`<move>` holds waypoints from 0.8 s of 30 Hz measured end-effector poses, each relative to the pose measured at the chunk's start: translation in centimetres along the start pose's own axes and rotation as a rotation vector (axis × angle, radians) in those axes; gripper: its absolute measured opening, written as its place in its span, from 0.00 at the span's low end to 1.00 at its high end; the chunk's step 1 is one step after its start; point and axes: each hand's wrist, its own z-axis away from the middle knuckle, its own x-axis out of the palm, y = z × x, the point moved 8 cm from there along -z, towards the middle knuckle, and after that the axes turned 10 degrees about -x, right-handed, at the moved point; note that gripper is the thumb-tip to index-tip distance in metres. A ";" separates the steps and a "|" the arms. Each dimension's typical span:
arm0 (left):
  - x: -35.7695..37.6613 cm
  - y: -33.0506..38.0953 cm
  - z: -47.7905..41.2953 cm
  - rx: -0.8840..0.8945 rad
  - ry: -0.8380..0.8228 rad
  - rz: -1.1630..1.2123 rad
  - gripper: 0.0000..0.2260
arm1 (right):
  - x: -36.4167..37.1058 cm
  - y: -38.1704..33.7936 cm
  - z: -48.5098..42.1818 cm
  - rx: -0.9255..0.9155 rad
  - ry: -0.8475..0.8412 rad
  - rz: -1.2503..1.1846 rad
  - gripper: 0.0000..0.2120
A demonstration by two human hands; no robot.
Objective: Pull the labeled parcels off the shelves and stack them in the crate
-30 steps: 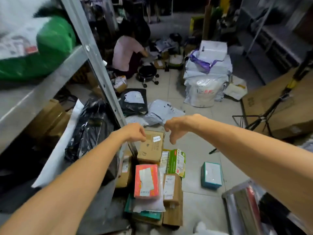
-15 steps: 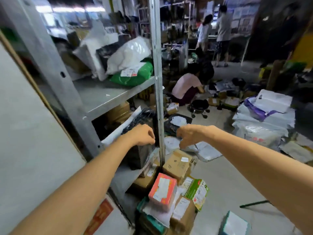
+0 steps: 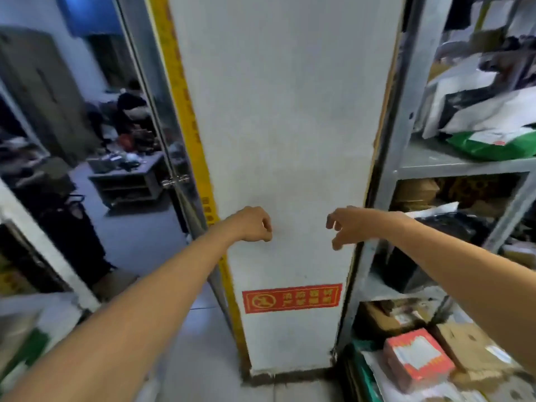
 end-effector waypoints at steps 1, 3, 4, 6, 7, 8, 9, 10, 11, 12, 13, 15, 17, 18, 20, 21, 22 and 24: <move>-0.7 -3.3 1.9 -0.052 0.011 0.005 0.10 | 0.1 -3.3 -1.7 -0.069 -0.009 0.024 0.28; -1.3 -10.0 5.8 -0.169 0.046 0.011 0.11 | 0.5 -10.7 -4.2 -0.220 -0.029 0.054 0.27; -1.3 -13.0 7.8 -0.226 0.058 0.022 0.11 | 1.1 -14.5 -4.9 -0.294 -0.049 0.081 0.26; -1.2 -18.6 12.5 -0.324 0.081 0.045 0.07 | 3.1 -22.0 -5.9 -0.469 -0.082 0.171 0.23; -0.9 -21.1 15.0 -0.375 0.088 0.048 0.06 | 4.3 -25.7 -6.1 -0.552 -0.109 0.220 0.22; -0.5 -23.9 18.1 -0.450 0.078 0.036 0.07 | 5.7 -29.9 -5.9 -0.616 -0.142 0.263 0.22; 0.0 -26.5 21.0 -0.530 0.072 0.038 0.09 | 6.8 -33.6 -5.4 -0.681 -0.161 0.297 0.22; 0.3 -28.7 23.8 -0.601 0.079 0.040 0.11 | 7.8 -37.0 -5.0 -0.738 -0.171 0.326 0.23; 0.6 -30.7 26.5 -0.665 0.093 0.059 0.11 | 8.8 -40.4 -4.5 -0.814 -0.176 0.334 0.22; 1.1 -32.7 29.1 -0.724 0.116 0.098 0.12 | 9.4 -43.6 -3.5 -0.899 -0.194 0.336 0.22; 1.7 -34.4 31.6 -0.791 0.127 0.152 0.12 | 10.2 -46.6 -2.6 -0.986 -0.204 0.353 0.19; 2.3 -36.3 36.6 -0.911 0.172 0.227 0.11 | 11.2 -51.6 0.0 -1.136 -0.231 0.382 0.15; 2.9 -36.9 41.3 -0.971 0.285 0.372 0.08 | 12.1 -55.8 2.5 -1.271 -0.254 0.398 0.17; 3.5 -36.6 43.3 -0.965 0.325 0.483 0.08 | 12.8 -57.5 3.7 -1.331 -0.265 0.409 0.17; 5.7 -36.5 47.3 -1.116 0.296 0.497 0.10 | 14.4 -60.4 6.2 -1.436 -0.289 0.438 0.18; 6.8 -36.5 49.9 -1.256 0.291 0.439 0.11 | 15.3 -61.6 7.5 -1.485 -0.297 0.460 0.18; 7.8 -36.4 52.5 -1.378 0.306 0.398 0.11 | 16.3 -62.7 8.9 -1.536 -0.310 0.486 0.20; 10.2 -35.3 56.5 -1.495 0.314 0.393 0.11 | 18.3 -64.4 11.8 -1.622 -0.331 0.530 0.22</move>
